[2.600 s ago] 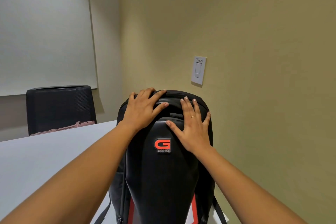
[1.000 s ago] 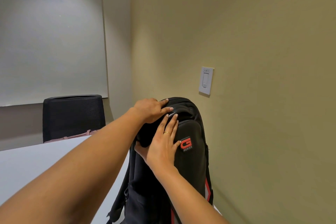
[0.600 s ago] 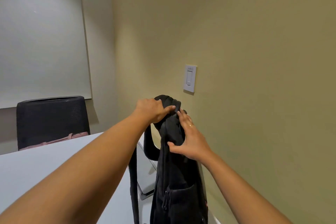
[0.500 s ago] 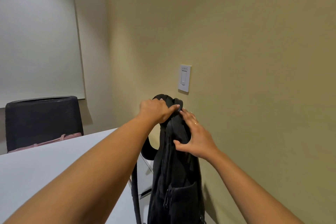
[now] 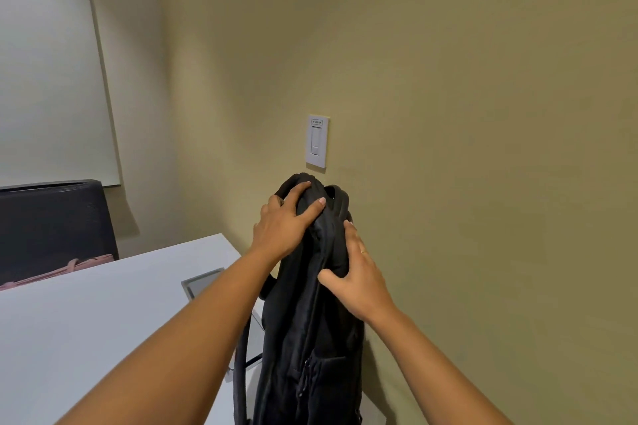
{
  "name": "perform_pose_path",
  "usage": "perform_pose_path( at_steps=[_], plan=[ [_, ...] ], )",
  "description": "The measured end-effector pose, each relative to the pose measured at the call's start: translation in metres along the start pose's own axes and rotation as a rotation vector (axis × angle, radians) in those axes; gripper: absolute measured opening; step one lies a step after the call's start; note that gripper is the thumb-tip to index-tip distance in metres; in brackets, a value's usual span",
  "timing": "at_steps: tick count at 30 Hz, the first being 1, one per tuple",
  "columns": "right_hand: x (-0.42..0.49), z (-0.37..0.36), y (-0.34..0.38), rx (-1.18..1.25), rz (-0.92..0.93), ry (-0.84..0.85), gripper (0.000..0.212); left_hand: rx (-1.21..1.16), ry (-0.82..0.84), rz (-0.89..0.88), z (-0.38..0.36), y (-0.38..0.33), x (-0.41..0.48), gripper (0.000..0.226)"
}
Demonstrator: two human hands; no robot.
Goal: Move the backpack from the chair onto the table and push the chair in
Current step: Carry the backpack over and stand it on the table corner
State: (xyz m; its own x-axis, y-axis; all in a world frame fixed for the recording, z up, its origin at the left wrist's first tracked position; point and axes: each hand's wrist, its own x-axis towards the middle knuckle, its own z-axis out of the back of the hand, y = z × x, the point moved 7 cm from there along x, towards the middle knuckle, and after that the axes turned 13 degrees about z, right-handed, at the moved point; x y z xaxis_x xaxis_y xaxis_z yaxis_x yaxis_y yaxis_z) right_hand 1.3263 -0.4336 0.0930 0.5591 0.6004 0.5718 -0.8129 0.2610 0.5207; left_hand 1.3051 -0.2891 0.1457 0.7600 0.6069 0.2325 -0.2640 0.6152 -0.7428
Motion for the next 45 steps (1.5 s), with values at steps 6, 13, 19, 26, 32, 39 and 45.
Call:
perform_pose_path(
  at_steps=[6,13,19,26,32,39,45],
  plan=[
    [-0.009,-0.008,0.012,-0.029,0.047,0.177,0.116,0.049,-0.217,0.061,0.015,0.017,-0.034,0.064],
    [0.001,-0.006,0.011,0.037,0.156,0.261,0.085,0.153,-0.384,0.166,0.026,0.039,-0.058,0.063],
    [0.017,0.024,-0.016,0.048,0.178,0.279,0.074,0.24,-0.368,0.137,0.007,0.024,-0.075,0.058],
    [0.025,0.079,-0.066,-0.372,-0.018,0.002,0.063,0.309,-0.284,-0.013,-0.049,-0.023,-0.084,0.06],
    [0.005,0.075,-0.055,-0.44,-0.06,-0.344,0.05,0.476,-0.15,-0.116,-0.063,-0.021,-0.048,0.066],
    [-0.008,0.012,-0.029,0.118,-0.141,-0.402,0.035,0.563,-0.039,-0.256,-0.044,-0.005,-0.015,0.065],
    [-0.004,-0.025,-0.043,0.32,-0.359,-0.206,0.035,0.178,-0.086,-0.176,-0.017,0.026,0.009,0.06]
  ],
)
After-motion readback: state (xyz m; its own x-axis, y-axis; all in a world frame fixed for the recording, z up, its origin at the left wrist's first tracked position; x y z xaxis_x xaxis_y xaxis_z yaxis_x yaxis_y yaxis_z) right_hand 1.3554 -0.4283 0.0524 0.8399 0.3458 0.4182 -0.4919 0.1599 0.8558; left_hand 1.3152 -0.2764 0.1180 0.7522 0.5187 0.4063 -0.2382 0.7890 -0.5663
